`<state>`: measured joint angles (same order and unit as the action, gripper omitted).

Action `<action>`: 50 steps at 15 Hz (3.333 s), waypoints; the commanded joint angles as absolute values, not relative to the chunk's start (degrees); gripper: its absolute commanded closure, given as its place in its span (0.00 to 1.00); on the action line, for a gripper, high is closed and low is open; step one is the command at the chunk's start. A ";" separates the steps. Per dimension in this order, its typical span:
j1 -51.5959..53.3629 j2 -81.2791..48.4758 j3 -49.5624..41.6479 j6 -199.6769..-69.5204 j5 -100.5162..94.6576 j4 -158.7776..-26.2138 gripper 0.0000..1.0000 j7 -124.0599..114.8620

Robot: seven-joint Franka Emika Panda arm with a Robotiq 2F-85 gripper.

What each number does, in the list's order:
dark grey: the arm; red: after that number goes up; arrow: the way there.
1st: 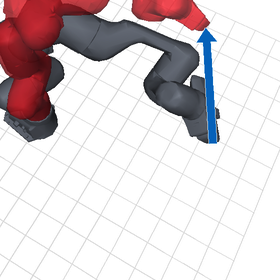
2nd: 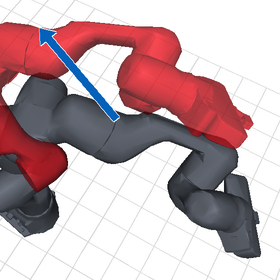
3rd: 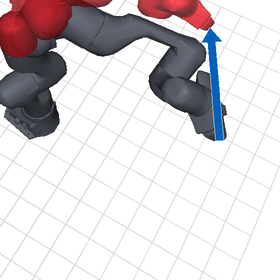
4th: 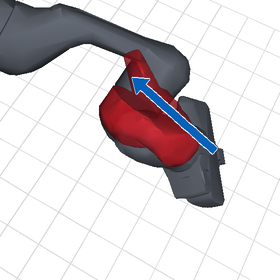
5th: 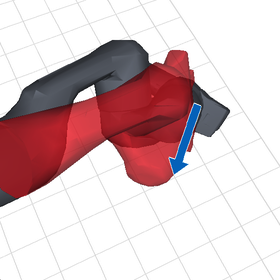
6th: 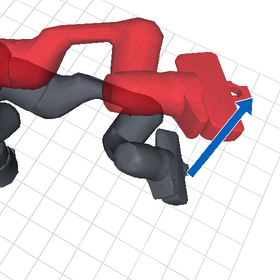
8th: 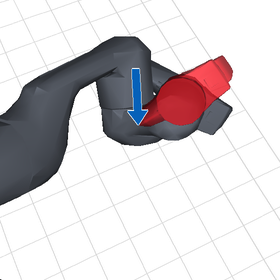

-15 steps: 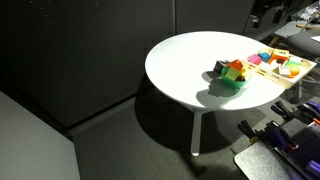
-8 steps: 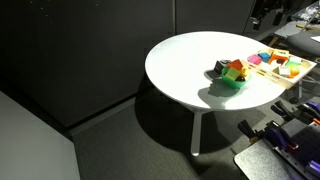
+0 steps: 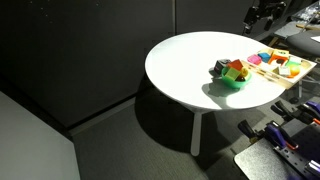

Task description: Move the orange block from the bowl to the table

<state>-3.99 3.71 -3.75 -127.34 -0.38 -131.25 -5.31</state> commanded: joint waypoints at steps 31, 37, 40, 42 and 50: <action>-2.53 -22.97 -4.54 -137.49 1.58 -119.66 0.00 -9.88; -2.12 -24.22 -4.91 -137.97 1.04 -119.32 0.00 -10.28; -2.06 -24.99 -5.05 -138.26 0.86 -118.97 0.00 -10.39; -2.03 -25.50 -5.12 -138.32 0.82 -118.63 0.00 -10.41; -1.94 -27.26 -5.44 -138.24 0.63 -117.57 0.00 -10.60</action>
